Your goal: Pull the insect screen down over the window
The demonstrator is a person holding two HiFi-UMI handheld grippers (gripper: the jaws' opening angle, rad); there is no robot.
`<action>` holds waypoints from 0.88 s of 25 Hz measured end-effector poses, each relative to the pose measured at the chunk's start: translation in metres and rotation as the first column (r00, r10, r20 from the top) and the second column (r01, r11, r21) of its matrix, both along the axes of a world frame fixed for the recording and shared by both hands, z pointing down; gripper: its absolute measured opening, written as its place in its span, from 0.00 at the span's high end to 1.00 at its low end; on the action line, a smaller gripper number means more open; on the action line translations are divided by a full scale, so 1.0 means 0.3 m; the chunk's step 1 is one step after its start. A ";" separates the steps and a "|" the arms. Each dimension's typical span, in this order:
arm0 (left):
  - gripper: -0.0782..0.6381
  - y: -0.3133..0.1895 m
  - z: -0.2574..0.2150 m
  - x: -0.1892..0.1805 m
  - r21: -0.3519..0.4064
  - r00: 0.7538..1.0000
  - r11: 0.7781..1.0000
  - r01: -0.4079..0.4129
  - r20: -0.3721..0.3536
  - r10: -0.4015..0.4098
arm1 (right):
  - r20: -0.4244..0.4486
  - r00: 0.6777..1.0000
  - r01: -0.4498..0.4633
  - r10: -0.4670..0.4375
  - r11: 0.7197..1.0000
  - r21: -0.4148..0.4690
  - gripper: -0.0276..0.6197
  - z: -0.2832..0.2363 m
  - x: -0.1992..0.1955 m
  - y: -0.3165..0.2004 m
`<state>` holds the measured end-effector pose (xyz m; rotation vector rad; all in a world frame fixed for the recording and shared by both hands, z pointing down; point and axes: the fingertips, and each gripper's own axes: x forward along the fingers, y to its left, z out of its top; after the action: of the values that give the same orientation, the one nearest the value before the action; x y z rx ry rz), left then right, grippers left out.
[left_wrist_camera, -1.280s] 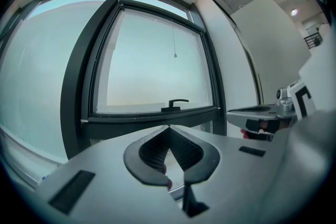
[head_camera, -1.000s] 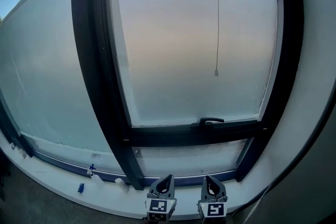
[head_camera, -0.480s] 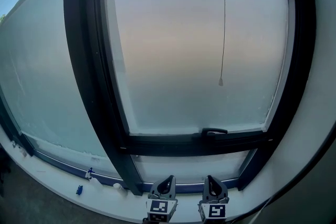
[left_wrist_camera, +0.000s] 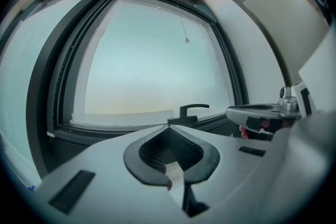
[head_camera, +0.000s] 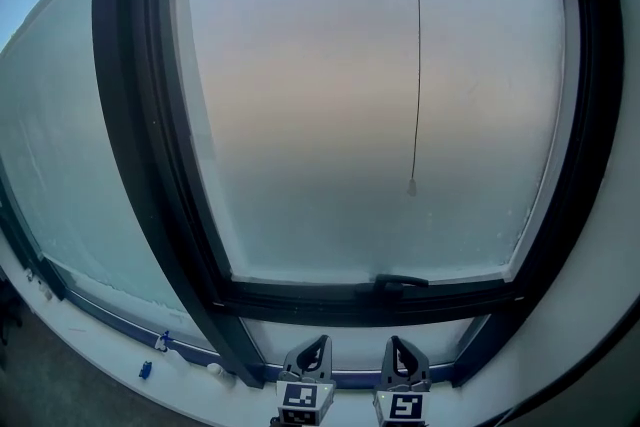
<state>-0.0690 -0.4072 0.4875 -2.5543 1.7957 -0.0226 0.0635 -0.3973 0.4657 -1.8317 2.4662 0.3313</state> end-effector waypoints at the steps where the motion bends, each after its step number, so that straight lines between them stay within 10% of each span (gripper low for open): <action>1: 0.90 -0.017 -0.008 0.002 0.005 1.000 1.000 0.008 -0.003 -0.008 | 0.001 1.000 0.004 -0.004 1.000 0.006 0.95 -0.010 0.009 -0.017; 22: 0.90 -0.232 -0.292 0.046 0.129 0.995 0.989 0.066 -0.078 -0.056 | 0.135 0.987 0.073 -0.092 0.987 0.141 0.95 -0.313 0.125 -0.245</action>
<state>-0.0552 -0.4769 0.3999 -2.4404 1.8329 0.1857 0.1012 -0.4707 0.3719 -1.6363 2.3545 0.3431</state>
